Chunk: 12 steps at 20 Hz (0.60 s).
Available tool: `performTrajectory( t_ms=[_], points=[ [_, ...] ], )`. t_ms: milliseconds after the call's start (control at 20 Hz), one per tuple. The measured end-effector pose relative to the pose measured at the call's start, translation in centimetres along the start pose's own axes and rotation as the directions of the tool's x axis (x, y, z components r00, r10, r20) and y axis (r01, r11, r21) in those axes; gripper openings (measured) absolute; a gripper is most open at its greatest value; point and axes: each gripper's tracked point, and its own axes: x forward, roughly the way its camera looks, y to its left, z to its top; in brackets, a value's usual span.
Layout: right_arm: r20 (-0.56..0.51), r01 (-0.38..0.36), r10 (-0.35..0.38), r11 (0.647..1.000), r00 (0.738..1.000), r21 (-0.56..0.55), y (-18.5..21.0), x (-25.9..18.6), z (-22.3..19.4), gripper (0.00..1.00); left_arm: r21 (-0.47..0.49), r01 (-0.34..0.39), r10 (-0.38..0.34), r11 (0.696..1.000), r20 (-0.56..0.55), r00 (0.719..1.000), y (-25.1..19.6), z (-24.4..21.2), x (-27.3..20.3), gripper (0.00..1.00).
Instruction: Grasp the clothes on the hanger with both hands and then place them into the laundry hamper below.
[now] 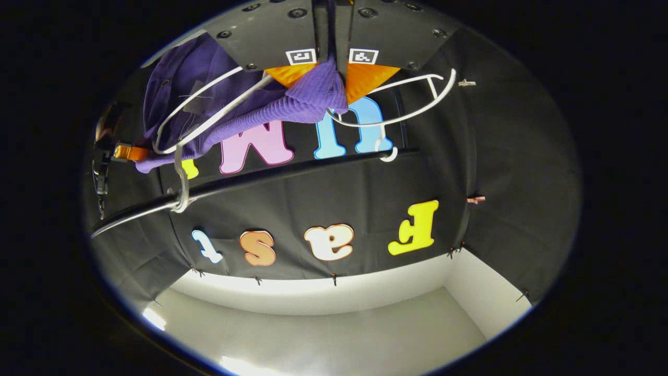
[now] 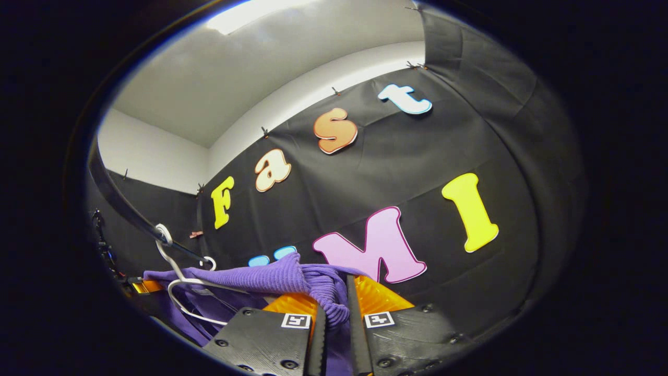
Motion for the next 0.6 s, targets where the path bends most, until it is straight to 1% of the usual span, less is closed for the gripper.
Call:
performTrajectory(
  t_ms=[50, 150, 200, 250, 300, 350, 400, 450, 500, 550, 600],
  points=[
    [-0.025, -0.004, 0.004, 1.000, 1.000, 0.001, 0.1, 0.0, -0.6, 0.23, -0.017, 0.009, -0.009, 1.000, -0.019, 1.000, 0.2, -1.1, 0.6, 0.09],
    [-0.062, -0.047, 0.049, 0.998, 0.997, 0.034, 1.6, -0.1, -1.4, 0.23, -0.018, -0.006, 0.005, 1.000, -0.067, 0.998, 1.2, -3.5, 1.4, 0.09],
    [-0.061, -0.051, 0.054, 0.998, 0.997, 0.039, 1.7, -0.1, -1.7, 0.23, -0.038, -0.004, 0.001, 0.999, -0.070, 0.998, 1.4, -4.0, 1.5, 0.10],
    [-0.055, -0.050, 0.053, 0.998, 0.997, 0.045, 1.4, -0.2, -1.5, 0.23, -0.076, 0.010, -0.013, 0.997, -0.046, 0.999, 1.1, -3.9, 1.4, 0.09],
    [-0.069, -0.050, 0.054, 0.997, 0.996, 0.057, 1.0, -0.1, -1.6, 0.23, -0.107, 0.032, -0.036, 0.994, -0.036, 0.999, 0.8, -3.9, 1.1, 0.10],
    [-0.077, -0.060, 0.067, 0.994, 0.995, 0.087, 1.3, -0.3, -1.6, 0.23, -0.131, 0.053, -0.058, 0.990, -0.030, 0.998, 0.7, -4.0, 0.8, 0.09],
    [-0.094, -0.068, 0.077, 0.993, 0.993, 0.101, 1.7, -0.4, -1.6, 0.27, -0.148, 0.075, -0.083, 0.986, -0.048, 0.995, 0.7, -4.5, 0.9, 0.09],
    [-0.100, -0.074, 0.082, 0.994, 0.992, 0.081, 1.8, -0.5, -1.7, 0.18, -0.158, 0.084, -0.098, 0.984, -0.080, 0.992, 1.1, -5.2, 0.9, 0.09],
    [-0.108, -0.085, 0.089, 0.995, 0.990, 0.048, 2.1, -0.6, -1.8, 0.23, -0.162, 0.087, -0.105, 0.983, -0.108, 0.989, 1.6, -5.7, 0.9, 0.09],
    [-0.119, -0.092, 0.095, 0.995, 0.988, 0.023, 2.4, -1.1, -1.8, 0.18, -0.172, 0.074, -0.097, 0.982, -0.126, 0.987, 2.2, -6.0, 0.9, 0.09],
    [-0.122, -0.089, 0.089, 0.996, 0.989, 0.006, 2.5, -1.2, -2.0, 0.23, -0.187, 0.064, -0.090, 0.980, -0.137, 0.986, 2.5, -6.3, 0.8, 0.09]
  ],
)
